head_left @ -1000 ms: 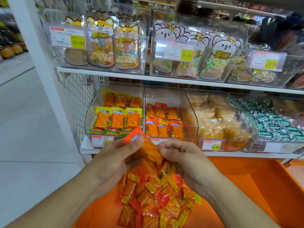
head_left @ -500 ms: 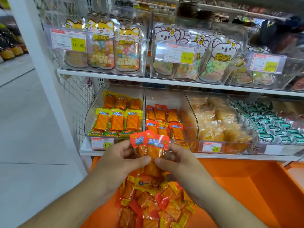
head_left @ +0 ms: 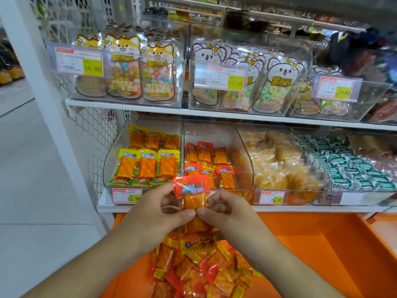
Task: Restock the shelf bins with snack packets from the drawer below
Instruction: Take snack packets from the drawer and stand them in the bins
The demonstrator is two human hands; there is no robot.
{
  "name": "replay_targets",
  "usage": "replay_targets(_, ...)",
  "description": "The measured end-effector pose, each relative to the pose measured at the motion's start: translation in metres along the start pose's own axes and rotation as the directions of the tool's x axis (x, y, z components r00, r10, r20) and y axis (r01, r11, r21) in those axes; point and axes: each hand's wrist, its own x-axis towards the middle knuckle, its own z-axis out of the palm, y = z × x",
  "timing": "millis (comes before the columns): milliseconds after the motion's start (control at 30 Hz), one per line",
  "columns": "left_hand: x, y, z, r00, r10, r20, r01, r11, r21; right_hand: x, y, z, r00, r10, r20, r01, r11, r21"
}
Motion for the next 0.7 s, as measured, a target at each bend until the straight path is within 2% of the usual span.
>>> replay_targets(100, 0.018, 0.019, 0.001, 0.998, 0.023, -0.065, -0.021, 1.000, 0.021, 0.016, -0.011, -0.028, 0.989, -0.134, -0.056, 0.129, 0.988, -0.086)
replay_targets(167, 0.041, 0.034, 0.005, 0.992, 0.033, -0.122, -0.026, 0.998, 0.059, 0.034, -0.012, -0.057, 0.944, -0.282, -0.170, 0.213, 0.916, -0.341)
replay_targets(233, 0.071, 0.046, 0.012, 0.985, 0.069, -0.157, -0.042, 0.985, 0.169, 0.050, -0.010, -0.081, 0.907, -0.368, -0.205, 0.181, 0.780, -0.599)
replay_targets(267, 0.088, 0.050, 0.017, 0.983, 0.081, -0.166, -0.045, 0.977, 0.210, 0.057, -0.006, -0.089, 0.906, -0.368, -0.209, 0.153, 0.746, -0.648)
replay_targets(400, 0.153, 0.047, 0.039, 0.986, 0.037, -0.162, 0.023, 0.934, 0.357, 0.073, 0.018, -0.097, 0.938, -0.300, -0.173, 0.103, 0.718, -0.689)
replay_targets(700, 0.212, 0.011, 0.079, 0.975, -0.126, -0.183, 0.217, 0.714, 0.666, 0.082, 0.030, -0.096, 0.915, -0.347, -0.208, 0.139, 0.752, -0.645)
